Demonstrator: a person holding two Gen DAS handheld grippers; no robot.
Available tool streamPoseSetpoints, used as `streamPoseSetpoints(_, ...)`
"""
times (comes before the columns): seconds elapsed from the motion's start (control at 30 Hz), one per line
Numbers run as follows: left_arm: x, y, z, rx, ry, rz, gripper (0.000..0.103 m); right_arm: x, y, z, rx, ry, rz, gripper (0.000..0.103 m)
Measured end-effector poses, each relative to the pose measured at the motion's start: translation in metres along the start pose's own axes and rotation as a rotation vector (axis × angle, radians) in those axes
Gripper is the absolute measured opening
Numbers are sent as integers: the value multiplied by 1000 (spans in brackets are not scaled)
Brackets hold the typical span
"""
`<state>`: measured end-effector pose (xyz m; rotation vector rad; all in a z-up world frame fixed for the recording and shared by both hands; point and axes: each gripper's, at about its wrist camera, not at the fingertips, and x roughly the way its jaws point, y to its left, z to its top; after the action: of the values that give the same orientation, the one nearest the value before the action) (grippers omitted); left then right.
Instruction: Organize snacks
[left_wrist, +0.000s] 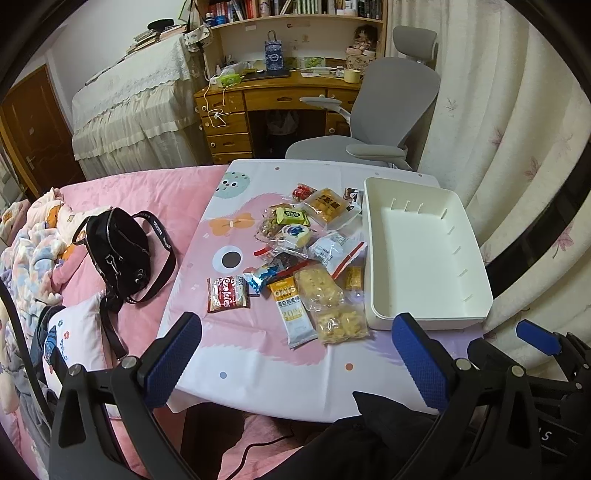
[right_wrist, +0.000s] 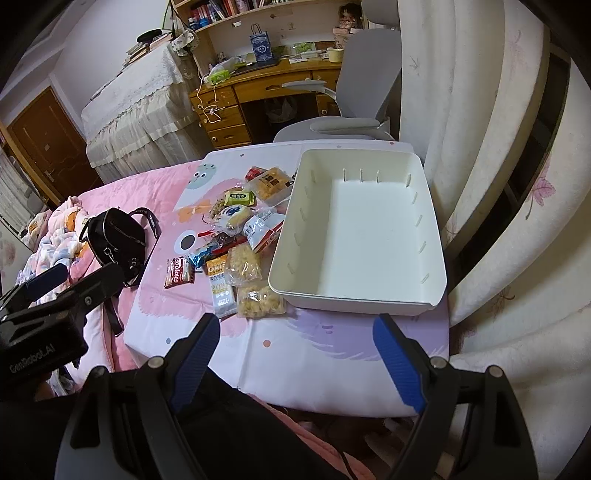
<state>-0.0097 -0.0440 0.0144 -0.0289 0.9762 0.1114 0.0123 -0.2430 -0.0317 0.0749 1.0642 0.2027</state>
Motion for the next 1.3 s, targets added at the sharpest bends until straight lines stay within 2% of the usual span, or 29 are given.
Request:
streamPoseSetpoints(0.3, 14, 32, 10, -14, 11, -37, 102, 15, 13, 11, 56, 16, -18, 86)
streamPoseSetpoints(0.5, 27, 77, 27, -12, 11, -93, 102, 29, 39, 19, 132, 44, -19, 86)
streamPoseSetpoints(0.77, 61, 134, 51, 58, 63, -175, 102, 49, 81, 22, 267, 48, -31, 86)
streamPoseSetpoints(1.07, 119, 175, 69, 198, 181, -254, 102, 80, 109, 9, 479, 72, -98, 86)
streamPoseSetpoints(1.3, 169, 185, 66, 270, 299, -279, 100, 97, 114, -11, 660, 121, -135, 86)
